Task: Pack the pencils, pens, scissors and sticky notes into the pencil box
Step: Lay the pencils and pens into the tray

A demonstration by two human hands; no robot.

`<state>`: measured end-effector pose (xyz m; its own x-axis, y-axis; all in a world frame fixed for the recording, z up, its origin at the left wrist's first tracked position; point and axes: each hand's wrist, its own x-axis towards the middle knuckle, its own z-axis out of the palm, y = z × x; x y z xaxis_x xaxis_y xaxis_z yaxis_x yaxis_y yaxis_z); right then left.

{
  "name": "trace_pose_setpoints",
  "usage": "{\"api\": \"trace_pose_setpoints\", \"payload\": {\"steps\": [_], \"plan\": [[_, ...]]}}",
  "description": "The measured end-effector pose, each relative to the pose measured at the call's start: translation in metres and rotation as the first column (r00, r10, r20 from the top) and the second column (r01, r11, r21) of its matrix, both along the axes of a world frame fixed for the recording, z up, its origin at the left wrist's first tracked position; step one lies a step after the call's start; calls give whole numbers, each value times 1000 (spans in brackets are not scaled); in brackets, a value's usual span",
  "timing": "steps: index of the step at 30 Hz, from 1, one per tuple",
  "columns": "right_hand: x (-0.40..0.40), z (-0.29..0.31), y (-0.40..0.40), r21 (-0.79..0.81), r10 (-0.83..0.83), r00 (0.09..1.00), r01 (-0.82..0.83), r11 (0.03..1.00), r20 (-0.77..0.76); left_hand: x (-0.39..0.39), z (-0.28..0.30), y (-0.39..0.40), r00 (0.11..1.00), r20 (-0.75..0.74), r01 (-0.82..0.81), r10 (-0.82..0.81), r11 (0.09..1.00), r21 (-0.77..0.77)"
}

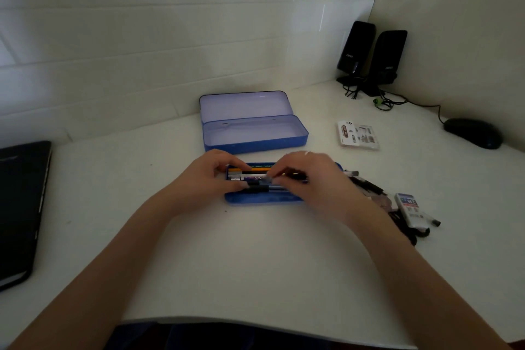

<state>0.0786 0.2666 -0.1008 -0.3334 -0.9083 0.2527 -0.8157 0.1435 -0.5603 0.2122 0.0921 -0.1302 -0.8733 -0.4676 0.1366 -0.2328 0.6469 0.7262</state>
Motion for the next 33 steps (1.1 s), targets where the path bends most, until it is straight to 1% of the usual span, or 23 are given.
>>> {"api": "trace_pose_setpoints", "payload": {"steps": [4, 8, 12, 19, 23, 26, 29, 31, 33], "plan": [[14, -8, -10, 100, 73, 994, -65, 993, -78, -1, 0, -1, 1000, 17, 12, -12, 1000, -9], [22, -16, -18, 9, 124, 992, -124, 992, 1, -1, 2, 0, 998, 23, 51, -50, 999, -19], [30, -21, -27, -52, 128, 991, -127, 991, 21, 1, 7, 3, 998, 4, 67, -68, 997, 44], [29, -27, -33, -69, 62, 997, -59, 996, 48, 2, 8, 3, 996, 2, 90, -91, 994, 66], [30, -27, -33, -63, 12, 998, -8, 998, 67, 5, 13, 4, 995, 9, 94, -96, 985, 148], [30, -26, -33, -61, -20, 998, 24, 998, 67, 7, 15, 4, 993, 29, 105, -112, 979, 176], [30, -25, -32, -43, -13, 999, 14, 999, 41, 9, 17, 3, 993, 40, 99, -108, 977, 191], [29, -22, -28, -37, 14, 999, -12, 999, 53, 8, 16, 4, 993, 37, 106, -116, 974, 199], [25, -17, -24, -48, 4, 998, -1, 999, 64, 8, 15, 4, 992, 49, 101, -112, 975, 196]]}}
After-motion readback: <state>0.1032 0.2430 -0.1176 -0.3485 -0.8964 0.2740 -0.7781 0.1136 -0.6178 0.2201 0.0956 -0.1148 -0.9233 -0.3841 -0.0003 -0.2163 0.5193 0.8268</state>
